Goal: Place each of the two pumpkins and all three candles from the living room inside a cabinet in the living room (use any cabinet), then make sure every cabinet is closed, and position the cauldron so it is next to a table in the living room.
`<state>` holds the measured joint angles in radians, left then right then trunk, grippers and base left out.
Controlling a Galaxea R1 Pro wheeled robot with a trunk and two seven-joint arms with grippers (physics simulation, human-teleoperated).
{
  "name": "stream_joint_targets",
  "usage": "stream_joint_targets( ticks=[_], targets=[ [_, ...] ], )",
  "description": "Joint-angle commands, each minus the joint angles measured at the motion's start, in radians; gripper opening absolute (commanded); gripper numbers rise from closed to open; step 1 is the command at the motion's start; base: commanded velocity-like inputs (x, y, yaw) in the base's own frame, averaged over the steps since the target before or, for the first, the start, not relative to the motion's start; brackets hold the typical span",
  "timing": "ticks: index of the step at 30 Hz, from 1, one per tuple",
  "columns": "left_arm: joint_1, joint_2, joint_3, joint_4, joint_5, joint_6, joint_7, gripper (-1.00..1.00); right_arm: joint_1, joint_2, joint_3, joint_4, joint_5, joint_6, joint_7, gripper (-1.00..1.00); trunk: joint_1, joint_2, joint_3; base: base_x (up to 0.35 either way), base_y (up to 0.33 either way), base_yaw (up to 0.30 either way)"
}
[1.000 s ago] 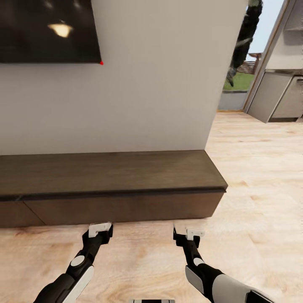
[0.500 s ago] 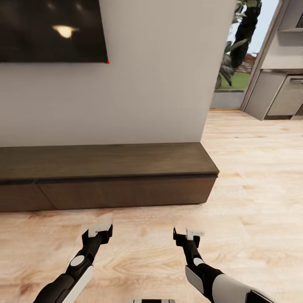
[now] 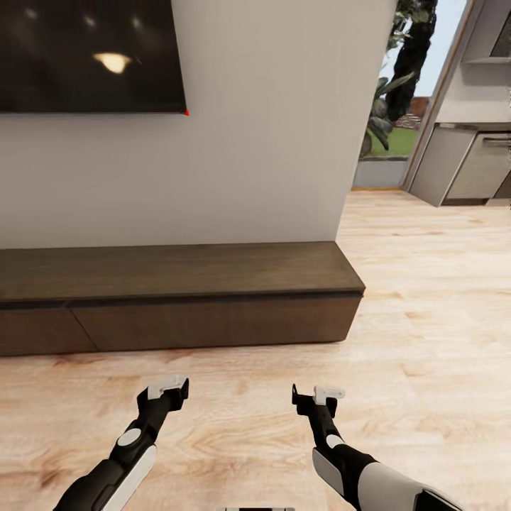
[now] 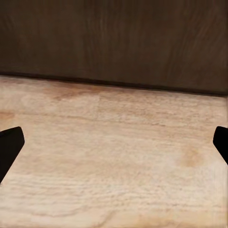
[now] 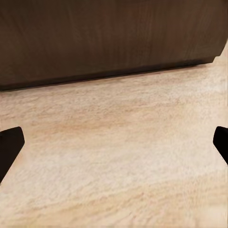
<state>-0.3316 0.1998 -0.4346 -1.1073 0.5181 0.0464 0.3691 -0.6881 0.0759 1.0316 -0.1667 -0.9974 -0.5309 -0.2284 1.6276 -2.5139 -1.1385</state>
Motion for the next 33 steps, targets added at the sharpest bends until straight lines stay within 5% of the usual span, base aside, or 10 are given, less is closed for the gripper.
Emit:
stream_joint_targets(
  ticks=[1,7,16,21,33],
  targets=[
    [-0.001,0.001,0.009,-0.004,0.006,0.033,0.008,1.00,-0.001,0.000,0.008,-0.001,-0.003,-0.002,-0.008,1.00,-0.001,0.000,0.003,0.000,0.000,0.000],
    [0.000,0.000,0.131,-0.130,0.007,0.292,0.007,1.00,-0.001,-0.001,0.008,-0.009,-0.002,0.000,-0.007,1.00,-0.003,0.001,0.026,0.000,0.000,0.000],
    [0.000,-0.002,0.233,-0.241,0.008,0.494,0.011,1.00,-0.001,0.002,0.004,-0.017,-0.003,0.092,-0.009,1.00,-0.007,0.003,0.061,0.000,0.000,0.000],
    [0.000,-0.004,0.273,-0.273,0.009,0.538,0.011,1.00,-0.001,0.001,0.005,-0.055,-0.002,0.105,-0.010,1.00,-0.010,0.005,0.080,-0.078,0.000,0.000],
    [0.000,-0.003,0.280,-0.279,0.010,0.544,0.011,1.00,-0.001,-0.006,0.004,-0.119,-0.001,0.193,-0.011,1.00,-0.015,0.007,0.127,-0.102,0.003,0.000]
  ],
)
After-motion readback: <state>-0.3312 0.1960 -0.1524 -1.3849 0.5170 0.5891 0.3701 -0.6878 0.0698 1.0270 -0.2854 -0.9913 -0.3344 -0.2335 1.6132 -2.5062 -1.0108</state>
